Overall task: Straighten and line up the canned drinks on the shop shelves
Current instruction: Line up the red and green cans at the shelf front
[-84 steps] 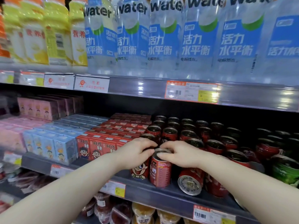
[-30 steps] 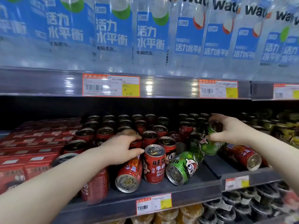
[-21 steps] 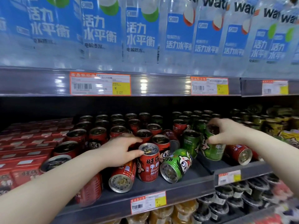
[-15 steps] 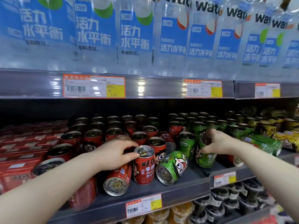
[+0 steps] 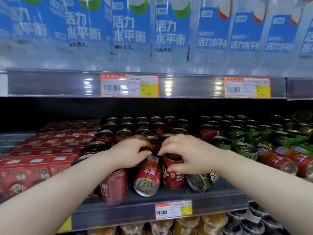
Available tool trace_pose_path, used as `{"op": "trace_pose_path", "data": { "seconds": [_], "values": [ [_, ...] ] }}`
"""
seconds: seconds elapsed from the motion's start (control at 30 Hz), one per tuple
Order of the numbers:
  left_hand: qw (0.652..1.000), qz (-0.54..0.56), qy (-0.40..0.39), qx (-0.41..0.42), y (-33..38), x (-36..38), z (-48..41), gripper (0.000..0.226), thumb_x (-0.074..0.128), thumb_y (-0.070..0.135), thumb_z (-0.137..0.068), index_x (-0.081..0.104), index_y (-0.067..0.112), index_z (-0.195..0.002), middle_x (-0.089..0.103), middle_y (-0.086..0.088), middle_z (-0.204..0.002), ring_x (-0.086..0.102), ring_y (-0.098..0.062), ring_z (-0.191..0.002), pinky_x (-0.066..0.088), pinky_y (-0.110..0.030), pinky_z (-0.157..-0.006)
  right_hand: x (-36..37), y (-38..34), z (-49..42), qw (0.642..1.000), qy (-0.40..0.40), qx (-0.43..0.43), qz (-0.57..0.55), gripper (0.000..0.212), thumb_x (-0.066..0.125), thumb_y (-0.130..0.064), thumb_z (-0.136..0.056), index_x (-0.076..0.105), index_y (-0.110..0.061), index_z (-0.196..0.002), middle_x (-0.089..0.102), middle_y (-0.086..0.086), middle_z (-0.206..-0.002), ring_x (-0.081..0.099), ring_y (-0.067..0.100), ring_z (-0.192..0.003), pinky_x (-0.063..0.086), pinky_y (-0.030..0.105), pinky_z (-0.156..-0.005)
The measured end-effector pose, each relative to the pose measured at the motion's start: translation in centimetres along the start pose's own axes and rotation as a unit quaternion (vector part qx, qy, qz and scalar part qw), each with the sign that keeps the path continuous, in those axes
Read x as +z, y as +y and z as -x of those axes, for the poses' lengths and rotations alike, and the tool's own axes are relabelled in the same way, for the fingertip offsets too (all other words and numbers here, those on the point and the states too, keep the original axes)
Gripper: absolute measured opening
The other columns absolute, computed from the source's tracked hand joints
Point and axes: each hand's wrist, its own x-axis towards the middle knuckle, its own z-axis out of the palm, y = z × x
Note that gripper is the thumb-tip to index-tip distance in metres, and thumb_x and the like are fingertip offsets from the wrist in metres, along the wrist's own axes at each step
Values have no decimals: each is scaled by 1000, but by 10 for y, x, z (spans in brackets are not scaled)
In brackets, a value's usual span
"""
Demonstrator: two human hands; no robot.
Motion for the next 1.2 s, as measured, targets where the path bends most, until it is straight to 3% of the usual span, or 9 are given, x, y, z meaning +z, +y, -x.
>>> {"op": "trace_pose_path", "data": {
  "seconds": [0.13,0.27,0.47,0.6,0.7,0.8,0.97,1.07,1.2],
  "values": [
    [999,1,35,-34,-24,-6,21,32,50,30,-93,61,21,-121,57,3,-128,49,-14,-123,37,-27,-104,28,-32,-40,975,-129,-122,134,77,67,-24,-78,28,-31,-144,30,-4,-151,16,23,-142,14,47,-113],
    [995,-2,57,-84,-42,-13,45,29,50,31,-93,63,26,-118,61,5,-124,53,-13,-118,41,-30,-101,43,-35,-58,967,-130,-142,169,71,70,-29,-74,37,-31,-137,44,-4,-141,35,26,-126,28,43,-100],
    [989,-1,49,-138,-51,-23,64,32,48,33,-94,58,25,-123,58,4,-127,51,-14,-119,40,-29,-101,30,-38,-68,991,-122,-46,26,72,77,-43,-66,42,-34,-128,53,-9,-129,46,16,-117,38,35,-99],
    [992,11,24,-125,-52,-22,69,35,47,40,-93,60,24,-121,58,3,-124,50,-14,-117,40,-30,-101,13,-19,-70,979,-113,65,-155,66,77,-40,-68,44,-27,-124,53,-8,-115,53,10,-103,44,23,-83],
    [995,34,2,-89,-48,-24,75,65,41,69,-75,60,26,-120,58,5,-121,49,-10,-115,39,-29,-101,16,-14,-72,975,-174,56,-125,69,75,-38,-71,41,-26,-129,51,-6,-123,51,10,-106,45,25,-88],
    [996,-8,-43,-78,-47,-28,85,98,41,83,-53,47,29,-134,47,8,-136,38,-10,-127,31,-31,-109,19,-17,-76,975,-197,47,-93,77,76,-38,-71,36,-26,-136,48,-5,-133,49,13,-115,45,30,-97],
    [993,-72,-53,-75,-46,-24,93,92,66,66,-67,29,30,-144,36,9,-145,28,-12,-134,20,-28,-112,22,-19,-85,983,-165,51,-55,80,75,-37,-73,33,-27,-140,47,-4,-138,48,16,-121,44,32,-100],
    [994,-55,-48,-77,-44,-25,95,93,68,63,-67,29,29,-144,32,9,-146,27,-11,-135,19,-25,-111,33,-26,-102,992,-103,57,-36,65,73,-37,-74,46,-25,-132,51,1,-131,52,21,-117,46,34,-96],
    [990,-54,-52,-118,-48,-29,96,135,38,96,-33,21,26,-147,20,4,-154,19,-16,-141,17,-33,-116,43,-40,-125,989,-46,68,-124,41,63,-32,-83,52,-22,-122,56,3,-122,54,21,-112,44,27,-91]
  ]
}}
